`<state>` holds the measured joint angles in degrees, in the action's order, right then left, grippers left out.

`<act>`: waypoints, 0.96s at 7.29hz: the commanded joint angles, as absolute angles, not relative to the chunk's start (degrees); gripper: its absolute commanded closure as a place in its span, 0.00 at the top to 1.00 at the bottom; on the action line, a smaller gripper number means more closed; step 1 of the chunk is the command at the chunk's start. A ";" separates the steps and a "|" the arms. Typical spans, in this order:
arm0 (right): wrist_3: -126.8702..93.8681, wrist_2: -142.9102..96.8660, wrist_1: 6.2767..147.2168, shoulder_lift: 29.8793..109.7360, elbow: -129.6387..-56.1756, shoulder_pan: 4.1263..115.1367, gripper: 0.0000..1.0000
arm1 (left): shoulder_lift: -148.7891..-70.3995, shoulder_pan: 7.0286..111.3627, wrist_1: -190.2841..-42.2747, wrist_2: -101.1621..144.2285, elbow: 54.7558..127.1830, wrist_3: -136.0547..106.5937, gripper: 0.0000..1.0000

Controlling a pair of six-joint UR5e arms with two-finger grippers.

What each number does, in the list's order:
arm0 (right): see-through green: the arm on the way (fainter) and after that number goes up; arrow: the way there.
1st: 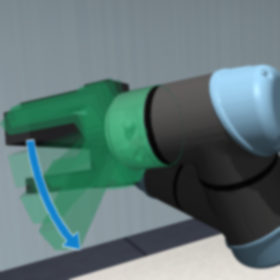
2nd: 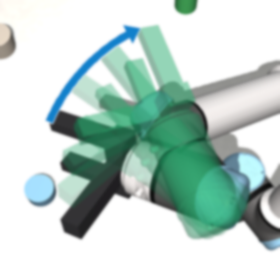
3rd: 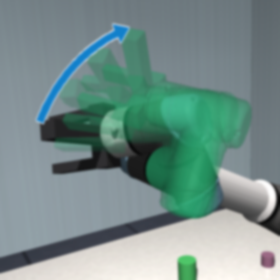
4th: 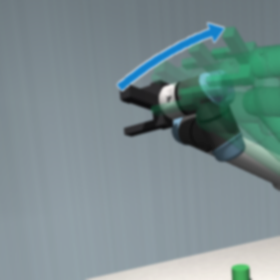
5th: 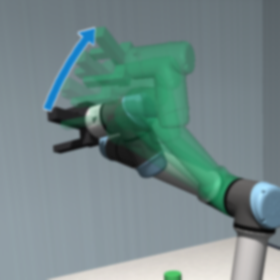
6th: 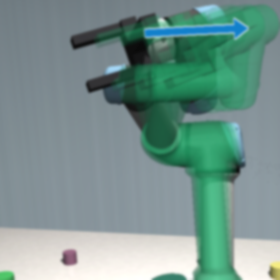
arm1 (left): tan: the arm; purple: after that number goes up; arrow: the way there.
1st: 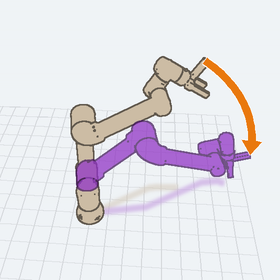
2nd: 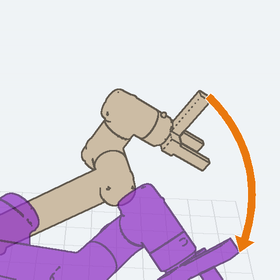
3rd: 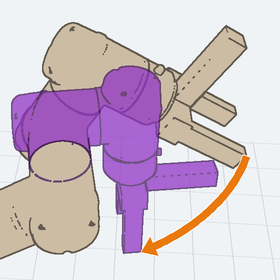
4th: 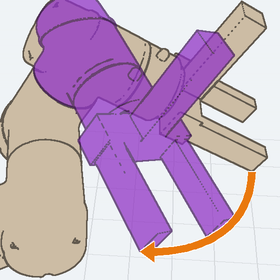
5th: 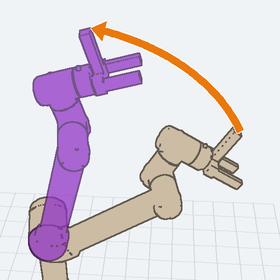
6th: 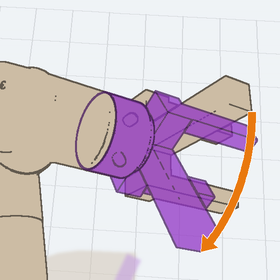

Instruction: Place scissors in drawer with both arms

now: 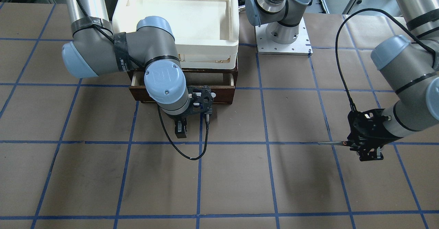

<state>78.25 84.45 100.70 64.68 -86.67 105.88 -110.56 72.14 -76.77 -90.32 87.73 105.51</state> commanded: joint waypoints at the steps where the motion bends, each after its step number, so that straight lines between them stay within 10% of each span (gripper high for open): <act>1: 78.40 84.73 100.99 61.98 -82.90 105.21 1.00 | -108.73 75.05 -78.92 -90.26 87.89 100.04 0.00; 7: 80.94 84.73 102.83 56.53 -76.65 103.36 1.00 | -108.54 79.28 -79.28 -90.44 88.68 93.43 0.00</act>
